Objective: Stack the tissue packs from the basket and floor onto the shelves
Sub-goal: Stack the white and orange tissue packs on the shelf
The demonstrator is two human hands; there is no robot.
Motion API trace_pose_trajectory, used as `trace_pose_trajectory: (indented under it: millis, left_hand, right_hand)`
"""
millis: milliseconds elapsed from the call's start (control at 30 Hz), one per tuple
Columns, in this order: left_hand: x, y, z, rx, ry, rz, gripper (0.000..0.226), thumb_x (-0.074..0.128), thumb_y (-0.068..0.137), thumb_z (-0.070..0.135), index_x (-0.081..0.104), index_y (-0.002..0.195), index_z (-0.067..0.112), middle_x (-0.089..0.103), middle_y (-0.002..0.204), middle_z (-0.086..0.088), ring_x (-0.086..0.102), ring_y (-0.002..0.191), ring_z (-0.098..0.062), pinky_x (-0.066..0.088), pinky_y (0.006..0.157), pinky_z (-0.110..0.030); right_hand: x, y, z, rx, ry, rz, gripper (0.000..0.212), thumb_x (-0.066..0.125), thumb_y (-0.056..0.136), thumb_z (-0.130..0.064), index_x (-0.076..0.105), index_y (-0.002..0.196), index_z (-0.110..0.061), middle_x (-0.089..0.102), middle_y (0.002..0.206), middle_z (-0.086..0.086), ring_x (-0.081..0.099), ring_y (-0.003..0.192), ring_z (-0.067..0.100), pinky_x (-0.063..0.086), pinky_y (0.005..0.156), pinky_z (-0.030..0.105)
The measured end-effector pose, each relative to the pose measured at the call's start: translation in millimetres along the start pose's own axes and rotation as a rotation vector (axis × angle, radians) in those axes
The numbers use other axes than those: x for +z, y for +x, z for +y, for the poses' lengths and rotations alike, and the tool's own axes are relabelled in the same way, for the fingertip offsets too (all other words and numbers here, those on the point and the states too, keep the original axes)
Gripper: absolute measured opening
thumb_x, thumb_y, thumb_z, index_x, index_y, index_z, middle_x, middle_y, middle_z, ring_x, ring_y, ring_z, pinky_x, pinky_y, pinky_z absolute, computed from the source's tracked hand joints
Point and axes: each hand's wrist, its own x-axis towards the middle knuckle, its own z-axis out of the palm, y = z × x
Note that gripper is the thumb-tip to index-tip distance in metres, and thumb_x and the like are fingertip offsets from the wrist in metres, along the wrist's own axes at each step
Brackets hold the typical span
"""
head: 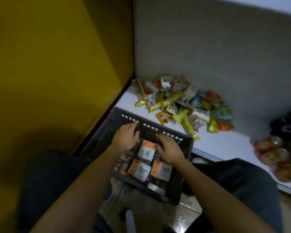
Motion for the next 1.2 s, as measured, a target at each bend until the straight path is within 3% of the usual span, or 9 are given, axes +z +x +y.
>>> trace_pose_trajectory:
  millis: [233, 367, 433, 533, 733, 867, 1000, 1133, 1200]
  left_hand:
    - [106.0, 20.3, -70.6, -0.277, -0.126, -0.327, 0.054, 0.041, 0.098, 0.021, 0.022, 0.147, 0.012, 0.021, 0.151, -0.019, 0.025, 0.138, -0.033, 0.028, 0.111, -0.037]
    - [163.8, 36.4, -99.0, -0.309, -0.185, -0.502, 0.055, 0.041, 0.098, 0.025, 0.020, 0.148, 0.016, 0.023, 0.151, -0.013, 0.029, 0.137, -0.035, 0.033, 0.108, -0.045]
    - [185.9, 43.0, -108.1, -0.292, -0.179, -0.567, 0.059, 0.041, 0.098, 0.022, 0.014, 0.150, 0.015, 0.018, 0.154, -0.014, 0.022, 0.140, -0.034, 0.027, 0.112, -0.044]
    - [213.2, 54.9, -121.4, -0.408, -0.197, -0.641, 0.057, 0.046, 0.096, 0.020, 0.023, 0.147, 0.010, 0.024, 0.152, -0.017, 0.027, 0.138, -0.035, 0.025, 0.113, -0.039]
    - [255.7, 73.9, -134.2, -0.597, -0.348, -0.650, 0.066, 0.042, 0.097, 0.016, 0.001, 0.149, 0.010, 0.004, 0.156, -0.016, 0.008, 0.144, -0.031, 0.010, 0.117, -0.041]
    - [266.5, 74.7, -133.2, -0.790, -0.544, -0.599, 0.053, 0.042, 0.098, 0.011, 0.020, 0.146, 0.008, 0.020, 0.153, -0.016, 0.024, 0.140, -0.033, 0.019, 0.115, -0.044]
    - [245.8, 74.4, -124.5, -0.873, -0.676, -0.543, 0.052, 0.046, 0.092, 0.006, 0.034, 0.142, 0.011, 0.039, 0.142, -0.018, 0.045, 0.122, -0.038, 0.044, 0.099, -0.047]
    - [192.7, 72.0, -106.9, -0.908, -0.829, -0.497, 0.046, 0.040, 0.097, 0.009, 0.033, 0.142, 0.016, 0.045, 0.134, -0.014, 0.050, 0.117, -0.037, 0.046, 0.084, -0.040]
    - [158.6, 66.3, -95.9, -0.866, -0.896, -0.411, 0.041, 0.043, 0.096, 0.007, 0.039, 0.135, 0.020, 0.046, 0.124, -0.012, 0.056, 0.100, -0.029, 0.046, 0.073, -0.034]
  right_hand:
    - [113.3, 21.4, 33.2, 0.353, 0.263, -0.261, 0.047, 0.043, 0.097, -0.025, 0.034, 0.142, -0.016, 0.037, 0.145, 0.013, 0.040, 0.128, 0.030, 0.034, 0.101, 0.031]
    - [167.2, 30.0, 46.8, 0.511, 0.344, -0.364, 0.046, 0.045, 0.096, -0.026, 0.036, 0.141, -0.018, 0.043, 0.140, 0.013, 0.049, 0.119, 0.030, 0.040, 0.098, 0.034]
    - [187.3, 35.6, 53.2, 0.555, 0.400, -0.401, 0.048, 0.046, 0.096, -0.025, 0.035, 0.142, -0.016, 0.045, 0.138, 0.015, 0.051, 0.116, 0.030, 0.041, 0.098, 0.035]
    - [209.1, 48.7, 60.7, 0.636, 0.500, -0.450, 0.050, 0.047, 0.097, -0.022, 0.031, 0.143, -0.011, 0.042, 0.141, 0.015, 0.047, 0.123, 0.029, 0.037, 0.099, 0.031]
    - [241.4, 71.7, 72.5, 0.836, 0.718, -0.573, 0.060, 0.047, 0.097, -0.025, 0.016, 0.148, -0.014, 0.026, 0.152, 0.008, 0.032, 0.136, 0.027, 0.031, 0.107, 0.031]
    - [251.5, 78.8, 75.1, 0.991, 0.915, -0.503, 0.061, 0.048, 0.096, -0.013, 0.017, 0.148, -0.014, 0.030, 0.149, 0.009, 0.037, 0.132, 0.027, 0.035, 0.100, 0.028]
    - [241.8, 74.8, 74.9, 1.004, 0.915, -0.415, 0.053, 0.050, 0.094, -0.014, 0.031, 0.143, -0.012, 0.035, 0.147, 0.010, 0.041, 0.129, 0.028, 0.038, 0.104, 0.034]
    - [200.1, 74.1, 58.0, 0.928, 0.876, -0.340, 0.044, 0.052, 0.094, -0.018, 0.042, 0.137, -0.009, 0.042, 0.140, 0.010, 0.046, 0.123, 0.027, 0.039, 0.091, 0.027]
    - [172.9, 73.9, 42.2, 0.868, 0.870, -0.258, 0.040, 0.052, 0.094, -0.021, 0.049, 0.131, -0.008, 0.049, 0.135, 0.012, 0.050, 0.116, 0.027, 0.039, 0.091, 0.029]
